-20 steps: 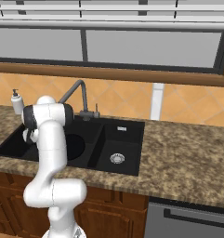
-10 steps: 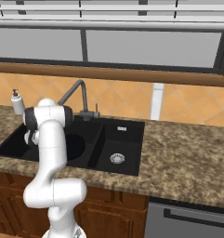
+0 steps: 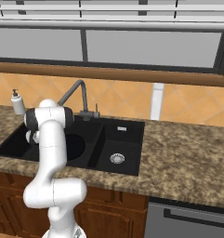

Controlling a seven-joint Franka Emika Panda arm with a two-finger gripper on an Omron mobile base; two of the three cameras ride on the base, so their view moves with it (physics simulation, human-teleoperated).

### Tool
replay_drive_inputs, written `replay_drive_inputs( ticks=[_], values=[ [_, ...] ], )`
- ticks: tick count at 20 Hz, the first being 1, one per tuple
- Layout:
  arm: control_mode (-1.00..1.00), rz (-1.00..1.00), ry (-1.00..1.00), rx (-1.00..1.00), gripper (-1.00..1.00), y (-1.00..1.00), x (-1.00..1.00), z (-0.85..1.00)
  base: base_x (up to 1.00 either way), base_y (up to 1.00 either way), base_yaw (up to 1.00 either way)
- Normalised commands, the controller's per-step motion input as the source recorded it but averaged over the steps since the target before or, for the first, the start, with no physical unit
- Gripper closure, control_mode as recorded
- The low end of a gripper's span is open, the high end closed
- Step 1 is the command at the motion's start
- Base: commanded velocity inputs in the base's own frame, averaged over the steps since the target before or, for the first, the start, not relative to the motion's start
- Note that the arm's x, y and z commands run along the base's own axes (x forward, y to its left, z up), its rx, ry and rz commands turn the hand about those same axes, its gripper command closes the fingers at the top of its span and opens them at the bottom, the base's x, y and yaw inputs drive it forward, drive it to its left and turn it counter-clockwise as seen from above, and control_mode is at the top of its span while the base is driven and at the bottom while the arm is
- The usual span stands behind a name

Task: Pick the pan and sponge and place them into the sink. Then turn on the water.

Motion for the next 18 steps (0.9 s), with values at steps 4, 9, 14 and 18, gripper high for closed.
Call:
replay_drive_inputs(
  ticks=[4, 9, 14, 18],
  values=[
    [-1.0, 0.0, 0.0, 0.0, -1.0, 0.0, 0.1, 0.0, 0.0, 0.0, 0.0],
    [-1.0, 0.01, 0.0, 0.0, -1.0, 0.0, 0.28, -0.02, 0.0, 0.0, 0.0],
    [-1.0, 0.04, -0.01, 0.04, -1.0, -0.03, 0.49, 0.0, 0.0, 0.0, 0.0],
    [-1.0, 0.06, -0.13, 0.05, -1.0, -0.12, 0.08, 0.38, 0.0, 0.0, 0.0]
  ],
)
